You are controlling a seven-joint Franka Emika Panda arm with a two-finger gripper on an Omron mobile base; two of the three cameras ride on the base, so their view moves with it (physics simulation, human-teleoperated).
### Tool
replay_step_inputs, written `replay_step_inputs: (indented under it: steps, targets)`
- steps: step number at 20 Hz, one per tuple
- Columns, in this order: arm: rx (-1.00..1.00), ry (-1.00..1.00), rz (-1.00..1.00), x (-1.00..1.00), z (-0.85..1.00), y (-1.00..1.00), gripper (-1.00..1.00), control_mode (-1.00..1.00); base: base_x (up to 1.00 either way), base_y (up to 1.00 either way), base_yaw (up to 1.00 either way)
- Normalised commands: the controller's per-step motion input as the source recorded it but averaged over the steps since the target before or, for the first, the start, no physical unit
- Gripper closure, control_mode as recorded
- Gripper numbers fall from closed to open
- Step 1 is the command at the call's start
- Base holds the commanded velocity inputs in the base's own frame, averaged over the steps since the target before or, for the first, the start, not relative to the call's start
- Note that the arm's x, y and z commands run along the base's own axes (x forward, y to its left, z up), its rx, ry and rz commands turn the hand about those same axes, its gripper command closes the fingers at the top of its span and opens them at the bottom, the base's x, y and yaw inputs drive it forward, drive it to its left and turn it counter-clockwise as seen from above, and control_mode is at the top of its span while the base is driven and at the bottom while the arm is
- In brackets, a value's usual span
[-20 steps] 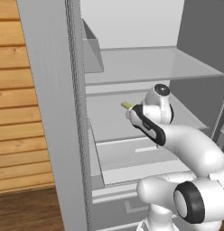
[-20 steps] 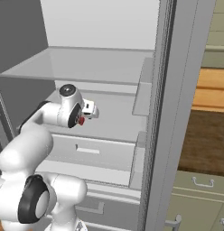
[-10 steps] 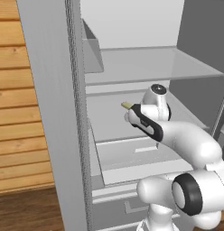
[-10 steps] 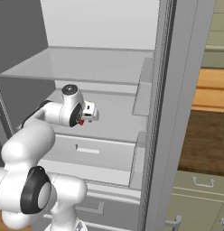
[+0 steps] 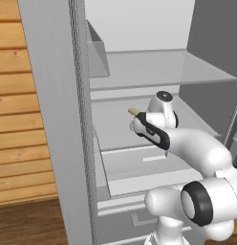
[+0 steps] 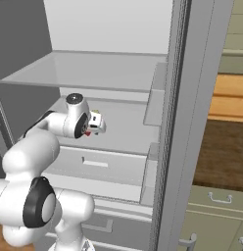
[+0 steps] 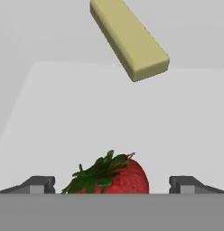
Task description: Take the strawberry from the fridge and place it on top of the pancake, located on the dining counter.
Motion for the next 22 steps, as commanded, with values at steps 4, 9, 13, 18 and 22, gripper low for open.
replay_step_inputs:
  steps: [4,9,13,18,22]
  targets:
    - [0.0,0.0,0.0,0.0,-0.01,0.0,-1.0,-1.0,0.0,0.0,0.0]
    - [0.0,-0.01,0.0,0.0,-0.02,0.0,-1.0,-1.0,0.0,0.0,0.0]
    - [0.0,-0.06,0.02,0.04,-0.02,0.0,1.0,-1.0,0.0,0.0,0.0]
    - [0.0,-0.08,0.03,0.01,-0.06,0.0,1.0,-1.0,0.0,0.0,0.0]
    - [0.0,-0.08,0.02,0.0,-0.1,0.0,1.0,-1.0,0.0,0.0,0.0]
